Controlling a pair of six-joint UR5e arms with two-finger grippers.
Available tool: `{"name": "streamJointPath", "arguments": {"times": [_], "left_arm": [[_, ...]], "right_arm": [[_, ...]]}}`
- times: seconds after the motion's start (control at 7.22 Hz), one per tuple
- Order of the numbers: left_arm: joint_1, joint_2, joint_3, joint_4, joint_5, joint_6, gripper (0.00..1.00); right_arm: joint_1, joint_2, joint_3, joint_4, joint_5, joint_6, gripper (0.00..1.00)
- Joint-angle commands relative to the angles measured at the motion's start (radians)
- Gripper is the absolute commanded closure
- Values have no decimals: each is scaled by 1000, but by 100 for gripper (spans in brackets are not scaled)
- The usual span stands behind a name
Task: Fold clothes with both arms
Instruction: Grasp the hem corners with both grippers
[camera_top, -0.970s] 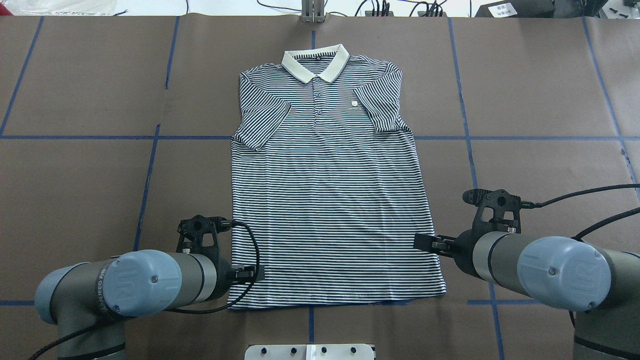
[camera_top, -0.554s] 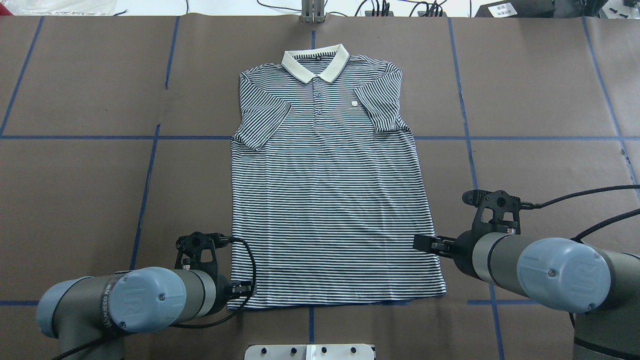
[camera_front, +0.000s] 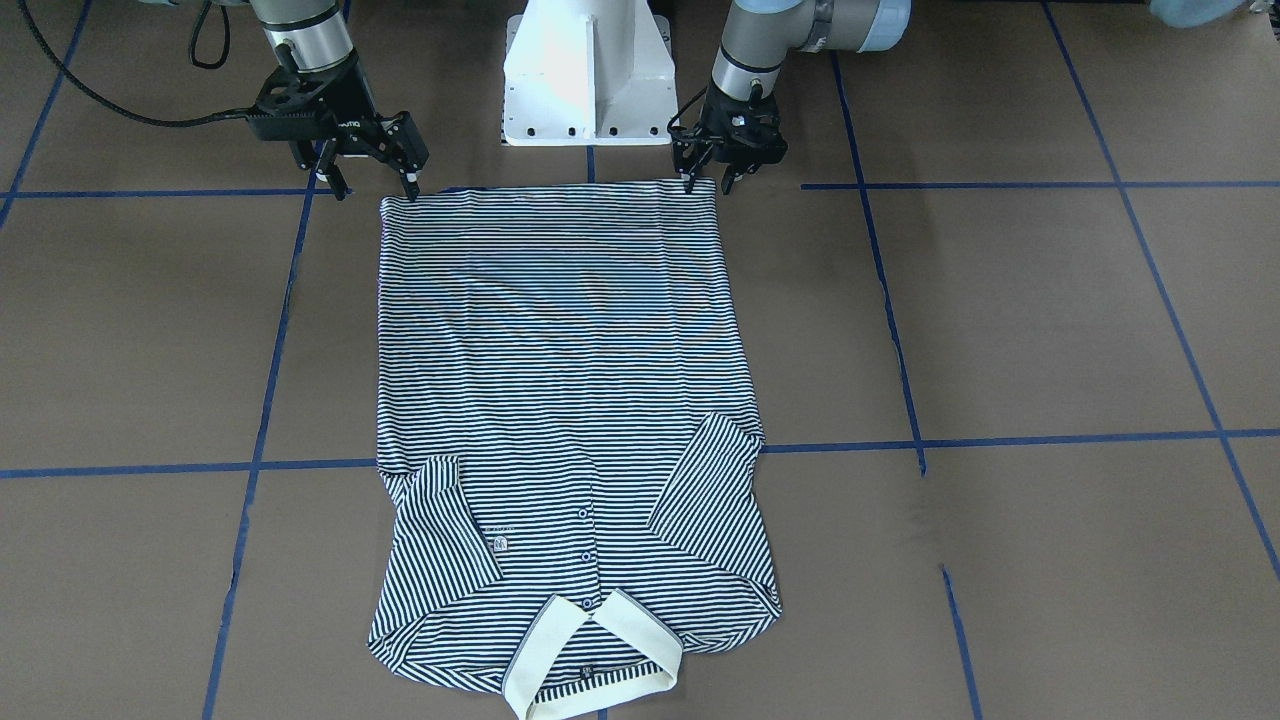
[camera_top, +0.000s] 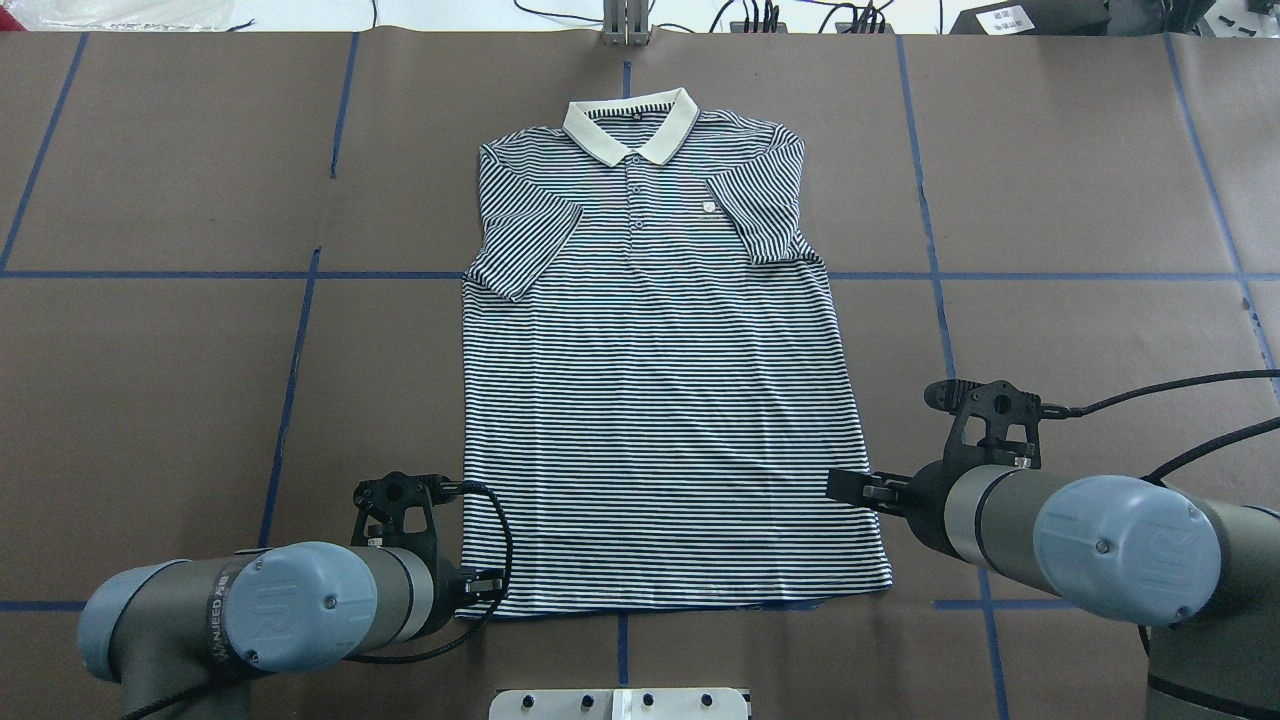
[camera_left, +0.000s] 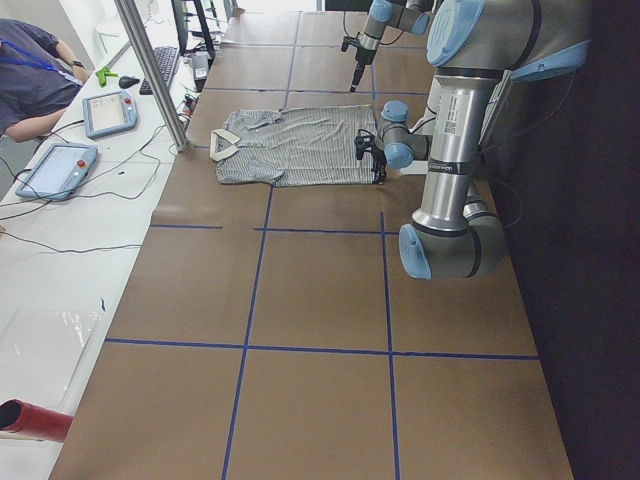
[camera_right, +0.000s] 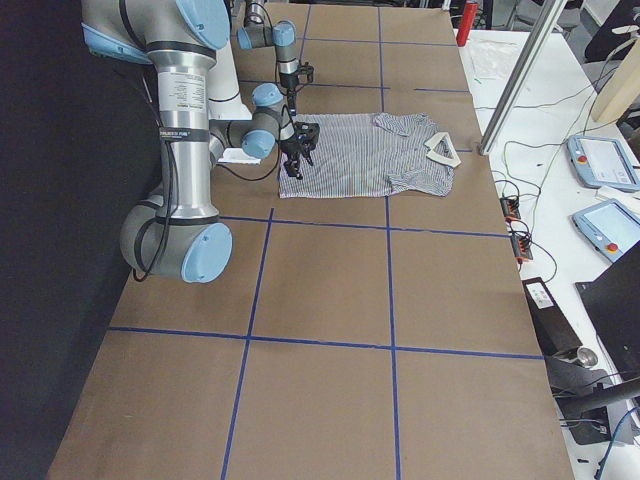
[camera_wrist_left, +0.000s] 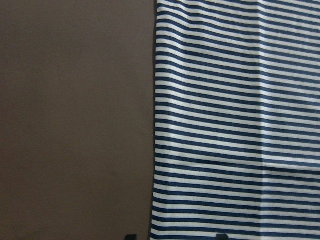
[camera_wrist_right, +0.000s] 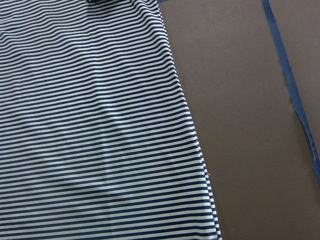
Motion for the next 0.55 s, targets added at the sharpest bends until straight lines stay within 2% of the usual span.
{"name": "streamJointPath", "arguments": {"times": [0.0, 0.42], "left_arm": [[6, 0, 8, 1, 0, -9, 41], [10, 2, 10, 1, 0, -10, 41]], "right_arm": [[1, 0, 0, 1, 0, 0, 1], [-1, 0, 0, 0, 0, 0, 1]]}}
